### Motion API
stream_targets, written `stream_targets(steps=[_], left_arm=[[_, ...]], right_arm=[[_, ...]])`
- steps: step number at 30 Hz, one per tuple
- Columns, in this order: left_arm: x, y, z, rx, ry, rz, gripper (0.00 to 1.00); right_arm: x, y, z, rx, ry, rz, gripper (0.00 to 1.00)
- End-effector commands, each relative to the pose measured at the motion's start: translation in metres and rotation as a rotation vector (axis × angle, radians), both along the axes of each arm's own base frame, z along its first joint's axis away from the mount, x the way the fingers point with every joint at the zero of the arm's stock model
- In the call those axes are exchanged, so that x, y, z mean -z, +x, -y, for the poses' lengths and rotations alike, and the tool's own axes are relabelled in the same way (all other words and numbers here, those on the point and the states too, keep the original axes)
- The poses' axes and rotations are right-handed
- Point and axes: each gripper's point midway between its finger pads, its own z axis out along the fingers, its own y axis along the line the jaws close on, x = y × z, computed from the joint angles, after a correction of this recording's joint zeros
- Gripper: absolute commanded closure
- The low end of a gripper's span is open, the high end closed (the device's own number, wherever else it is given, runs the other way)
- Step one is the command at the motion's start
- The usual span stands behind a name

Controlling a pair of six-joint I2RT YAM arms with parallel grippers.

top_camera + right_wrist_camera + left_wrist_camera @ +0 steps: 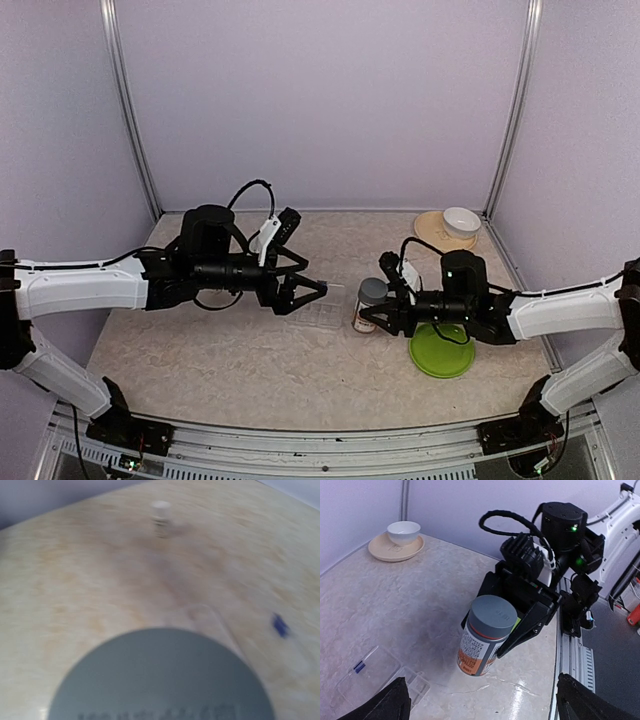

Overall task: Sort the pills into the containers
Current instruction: Pass from the right arm to the left

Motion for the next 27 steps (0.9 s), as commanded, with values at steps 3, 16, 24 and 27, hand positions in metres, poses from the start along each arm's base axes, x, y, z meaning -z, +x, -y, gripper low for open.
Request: stream_targets(steps=[3,16,24,27], left_arm=[[-0.011,-0.033,0.03,0.198,0.016,0.129,0.01],[0.005,-0.048,0.063,0.291,0.103,0.132,0.04],[0.018,-0.057,0.074,0.332,0.134,0.115,0.12],[0.019,-0.056,0.076,0.33,0.133,0.111,0.14]], right_arm=[[-0.026,-0.044,-0.018,-0.201,0.048,0.047,0.63],[-0.035,-0.062,-0.037,-0.278,0.032,0.06,0.62],[-0.033,-0.067,-0.041,-0.304,0.023,0.056,0.62],[-0.032,-0.07,-0.043,-0.314,0.022,0.054,0.62]])
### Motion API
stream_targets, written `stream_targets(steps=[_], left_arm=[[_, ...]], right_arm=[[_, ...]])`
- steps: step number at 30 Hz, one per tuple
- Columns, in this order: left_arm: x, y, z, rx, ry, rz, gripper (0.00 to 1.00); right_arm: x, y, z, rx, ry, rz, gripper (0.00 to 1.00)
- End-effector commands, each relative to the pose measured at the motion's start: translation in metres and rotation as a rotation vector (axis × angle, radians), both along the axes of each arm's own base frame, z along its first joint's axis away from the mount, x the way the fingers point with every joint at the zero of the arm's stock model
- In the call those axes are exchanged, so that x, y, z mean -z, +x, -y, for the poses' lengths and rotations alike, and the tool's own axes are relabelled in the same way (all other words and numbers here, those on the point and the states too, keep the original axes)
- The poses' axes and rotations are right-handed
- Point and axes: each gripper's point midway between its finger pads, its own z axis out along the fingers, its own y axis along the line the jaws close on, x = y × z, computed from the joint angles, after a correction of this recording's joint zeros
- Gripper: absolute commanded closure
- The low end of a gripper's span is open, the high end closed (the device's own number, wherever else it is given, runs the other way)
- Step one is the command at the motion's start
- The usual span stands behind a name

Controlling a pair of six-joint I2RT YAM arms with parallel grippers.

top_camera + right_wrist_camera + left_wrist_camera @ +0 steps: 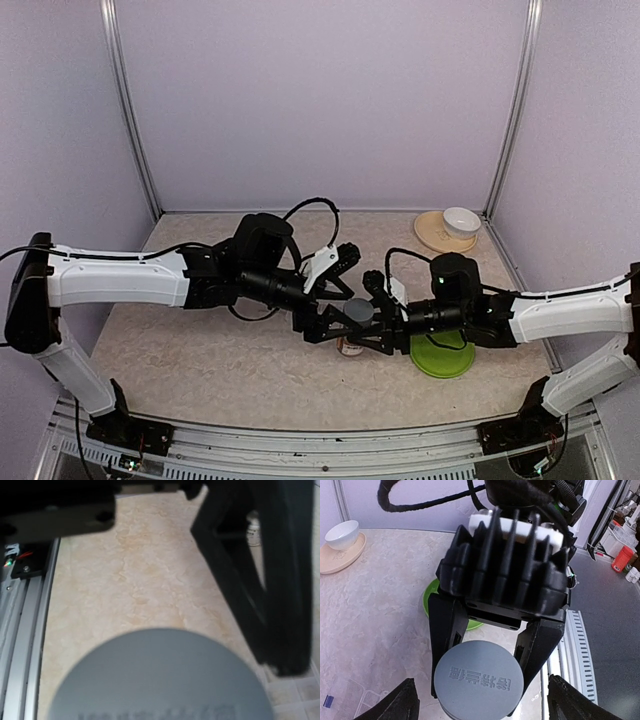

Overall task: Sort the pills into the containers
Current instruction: Pass from the right arm to the left, then pass from the left arm to the right

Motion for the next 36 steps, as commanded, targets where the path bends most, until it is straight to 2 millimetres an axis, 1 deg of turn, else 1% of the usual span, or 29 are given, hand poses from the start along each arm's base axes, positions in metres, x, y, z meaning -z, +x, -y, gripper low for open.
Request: stream_targets(steps=[1,8,9,11,12,14,16,17,20,22,24,26,28,30,33,36], left_arm=[[-0.004,-0.001,0.008,0.016,-0.008,0.008,0.15],[-0.004,-0.001,0.011,0.016,-0.023,0.001,0.26],[-0.004,-0.001,0.011,0.017,-0.024,-0.001,0.29],[-0.005,-0.001,0.011,0.018,-0.029,-0.002,0.36],[-0.004,-0.001,0.011,0.017,-0.03,-0.005,0.42],[-0.005,-0.003,0.011,0.024,-0.037,-0.009,0.56],[-0.005,-0.004,0.011,0.029,-0.043,-0.017,0.68],[-0.006,-0.005,0.012,0.032,-0.048,-0.02,0.72],[-0.005,-0.005,0.012,0.033,-0.053,-0.031,0.75],[-0.008,-0.004,0.012,0.023,-0.066,-0.038,0.75],[-0.012,-0.001,0.011,-0.005,-0.083,-0.053,0.79],[-0.018,0.003,0.009,-0.029,-0.11,-0.063,0.81],[-0.029,0.004,0.005,-0.048,-0.155,-0.069,0.81],[-0.04,0.006,-0.001,-0.066,-0.209,-0.065,0.8],[-0.06,0.004,-0.011,-0.079,-0.295,-0.055,0.8],[-0.075,0.002,-0.018,-0.079,-0.356,-0.042,0.8]], right_arm=[[-0.017,-0.007,-0.011,-0.046,0.036,0.028,0.62],[-0.02,-0.009,-0.012,-0.056,0.041,0.029,0.62],[-0.02,-0.009,-0.012,-0.058,0.042,0.03,0.62],[-0.018,-0.009,-0.012,-0.059,0.04,0.03,0.62],[-0.018,-0.01,-0.012,-0.06,0.038,0.028,0.62],[-0.016,-0.01,-0.012,-0.061,0.036,0.028,0.62],[-0.014,-0.01,-0.013,-0.062,0.034,0.027,0.62],[-0.013,-0.009,-0.013,-0.062,0.032,0.026,0.62],[-0.015,-0.009,-0.014,-0.063,0.036,0.027,0.6],[-0.017,-0.009,-0.013,-0.057,0.042,0.032,0.54],[-0.019,-0.007,-0.012,-0.046,0.048,0.039,0.48],[-0.022,-0.005,-0.011,-0.03,0.053,0.05,0.36],[-0.025,-0.003,-0.008,-0.011,0.064,0.062,0.22],[-0.029,-0.003,-0.005,0.001,0.082,0.075,0.13],[-0.037,-0.003,0.0,0.021,0.126,0.099,0.04],[-0.045,-0.002,0.006,0.033,0.171,0.12,0.0]])
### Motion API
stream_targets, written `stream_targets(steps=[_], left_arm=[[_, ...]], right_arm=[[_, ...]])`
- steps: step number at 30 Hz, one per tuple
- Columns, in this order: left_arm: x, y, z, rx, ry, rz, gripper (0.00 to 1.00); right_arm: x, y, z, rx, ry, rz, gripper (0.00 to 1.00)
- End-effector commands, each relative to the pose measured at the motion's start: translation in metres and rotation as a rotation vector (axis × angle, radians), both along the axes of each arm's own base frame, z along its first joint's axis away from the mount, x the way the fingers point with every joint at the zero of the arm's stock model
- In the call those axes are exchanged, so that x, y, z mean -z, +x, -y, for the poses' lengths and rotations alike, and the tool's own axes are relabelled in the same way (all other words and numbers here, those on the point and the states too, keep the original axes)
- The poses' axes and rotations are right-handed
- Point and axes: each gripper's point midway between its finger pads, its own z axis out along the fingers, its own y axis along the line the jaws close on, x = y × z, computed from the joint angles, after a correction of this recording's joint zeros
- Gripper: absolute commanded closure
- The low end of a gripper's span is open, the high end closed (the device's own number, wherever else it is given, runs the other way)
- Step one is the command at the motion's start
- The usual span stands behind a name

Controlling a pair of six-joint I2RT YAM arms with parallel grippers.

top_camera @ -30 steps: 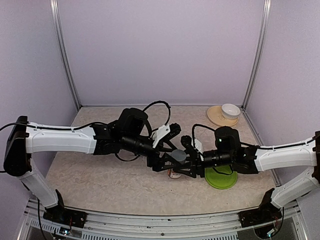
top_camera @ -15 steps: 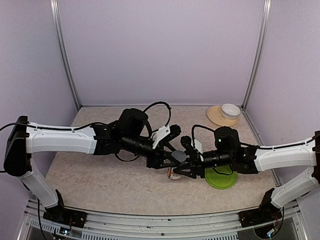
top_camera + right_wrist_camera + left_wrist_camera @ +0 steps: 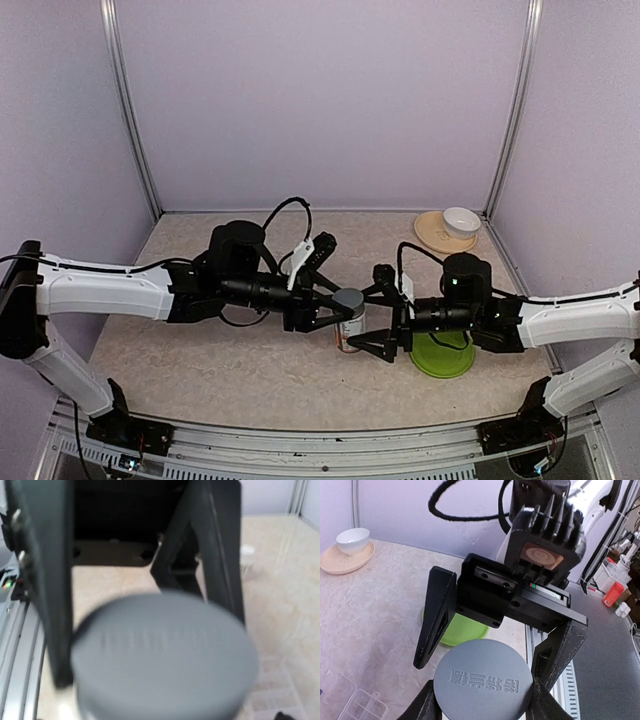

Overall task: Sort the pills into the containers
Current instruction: Pass from the left arm to the right

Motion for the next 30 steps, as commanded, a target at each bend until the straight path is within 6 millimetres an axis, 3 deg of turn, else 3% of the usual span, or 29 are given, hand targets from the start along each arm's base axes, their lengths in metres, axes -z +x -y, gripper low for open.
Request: stream_targets(steps=[1,6,13,30], left_arm=[[-0.069,0.0,-0.008,-0.02,-0.228,0.075,0.8],[-0.088,-0.012,-0.016,0.01,-0.324,0.109,0.79],[-0.095,-0.019,-0.018,0.037,-0.394,0.117,0.79],[-0.098,-0.023,-0.017,0.044,-0.451,0.131,0.79]], right_arm=[[-0.024,0.001,0.007,0.025,0.108,0.06,0.0],[-0.044,-0.005,0.01,-0.03,0.215,0.049,0.0],[-0.076,-0.022,0.008,-0.141,0.354,0.048,0.03],[-0.075,-0.02,-0.007,-0.203,0.377,-0.012,0.22]])
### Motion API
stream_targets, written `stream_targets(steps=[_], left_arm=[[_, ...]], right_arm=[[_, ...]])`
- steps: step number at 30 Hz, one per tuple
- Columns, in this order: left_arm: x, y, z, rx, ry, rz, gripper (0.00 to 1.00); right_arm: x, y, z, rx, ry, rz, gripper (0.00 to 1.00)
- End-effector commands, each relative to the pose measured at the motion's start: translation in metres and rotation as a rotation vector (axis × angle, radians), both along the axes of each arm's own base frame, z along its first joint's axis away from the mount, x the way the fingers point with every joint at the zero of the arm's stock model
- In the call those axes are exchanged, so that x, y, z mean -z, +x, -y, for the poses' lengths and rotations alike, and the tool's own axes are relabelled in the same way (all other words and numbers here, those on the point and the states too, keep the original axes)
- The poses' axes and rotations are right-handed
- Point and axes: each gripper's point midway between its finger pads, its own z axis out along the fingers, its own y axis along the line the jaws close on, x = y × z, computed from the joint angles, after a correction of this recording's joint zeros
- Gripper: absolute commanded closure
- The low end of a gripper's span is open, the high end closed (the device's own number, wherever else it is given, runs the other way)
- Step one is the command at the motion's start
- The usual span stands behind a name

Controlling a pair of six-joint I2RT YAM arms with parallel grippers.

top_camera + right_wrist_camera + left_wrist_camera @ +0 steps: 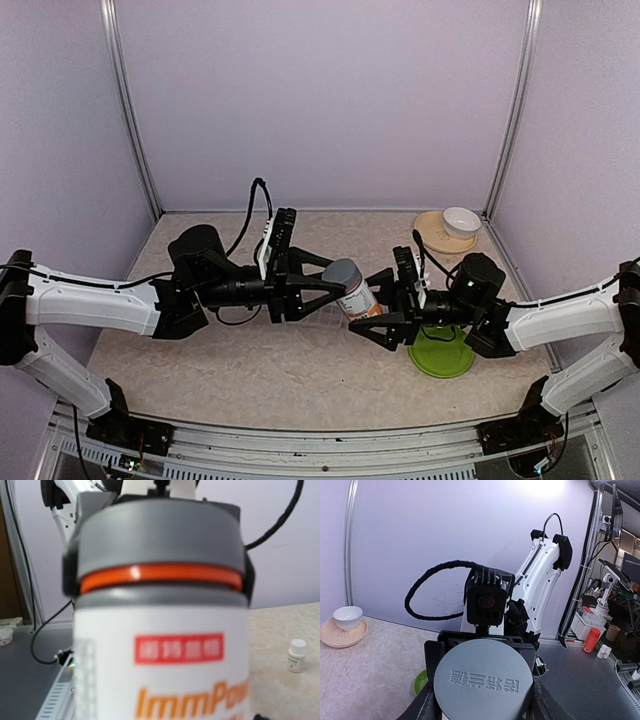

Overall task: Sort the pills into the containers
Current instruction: Pass from the left arm to the right

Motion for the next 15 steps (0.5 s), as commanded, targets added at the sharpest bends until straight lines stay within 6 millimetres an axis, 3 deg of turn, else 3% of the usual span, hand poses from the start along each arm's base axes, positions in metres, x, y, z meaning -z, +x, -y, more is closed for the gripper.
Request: stream_targets(steps=[1,6,15], left_arm=[[-0.014,-0.004,0.002,0.019,-0.046,0.027,0.79],[-0.007,-0.003,0.004,0.019,-0.023,0.017,0.79],[0.0,-0.003,0.008,0.032,0.002,0.0,0.79]], right_arm=[[-0.019,0.0,-0.003,-0.029,0.055,0.024,0.22],[-0.02,0.001,-0.002,-0.023,0.058,0.025,0.23],[-0.012,0.003,-0.008,-0.035,0.031,0.008,0.38]])
